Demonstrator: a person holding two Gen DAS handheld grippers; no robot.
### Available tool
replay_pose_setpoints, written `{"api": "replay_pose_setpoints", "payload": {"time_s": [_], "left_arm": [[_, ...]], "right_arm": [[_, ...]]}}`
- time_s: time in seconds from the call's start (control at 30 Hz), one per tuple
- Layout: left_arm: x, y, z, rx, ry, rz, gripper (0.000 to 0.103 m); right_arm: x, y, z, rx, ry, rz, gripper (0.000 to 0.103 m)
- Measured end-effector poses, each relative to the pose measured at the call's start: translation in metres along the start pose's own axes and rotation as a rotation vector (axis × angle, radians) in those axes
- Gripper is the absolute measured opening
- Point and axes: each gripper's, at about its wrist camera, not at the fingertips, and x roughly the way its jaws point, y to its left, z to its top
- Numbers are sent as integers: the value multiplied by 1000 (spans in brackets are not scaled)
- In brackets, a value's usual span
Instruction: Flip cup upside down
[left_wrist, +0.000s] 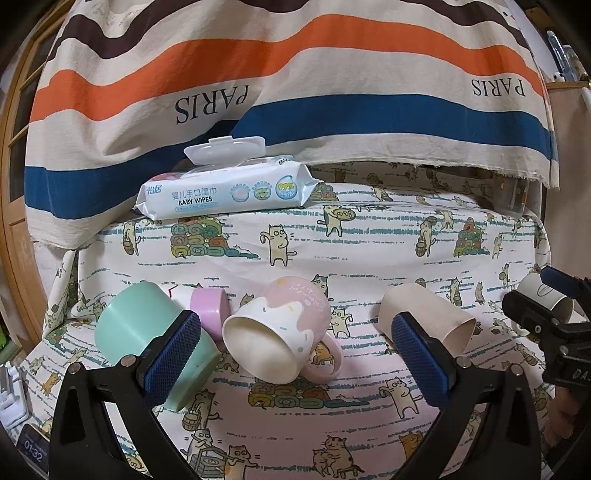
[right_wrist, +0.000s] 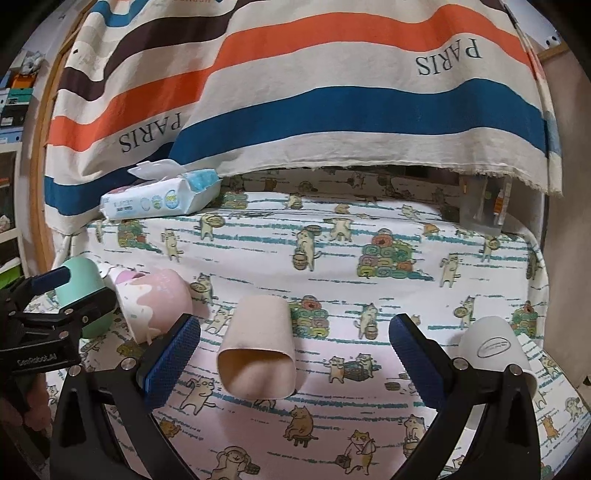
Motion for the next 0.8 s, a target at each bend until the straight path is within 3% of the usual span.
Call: {"api": "replay_pose_setpoints", "payload": {"time_s": [0.8], "left_arm": [[1, -3, 0, 10, 11, -20, 103]], "right_arm": [[-1, -1, -1, -12, -2, -19, 103]]}}
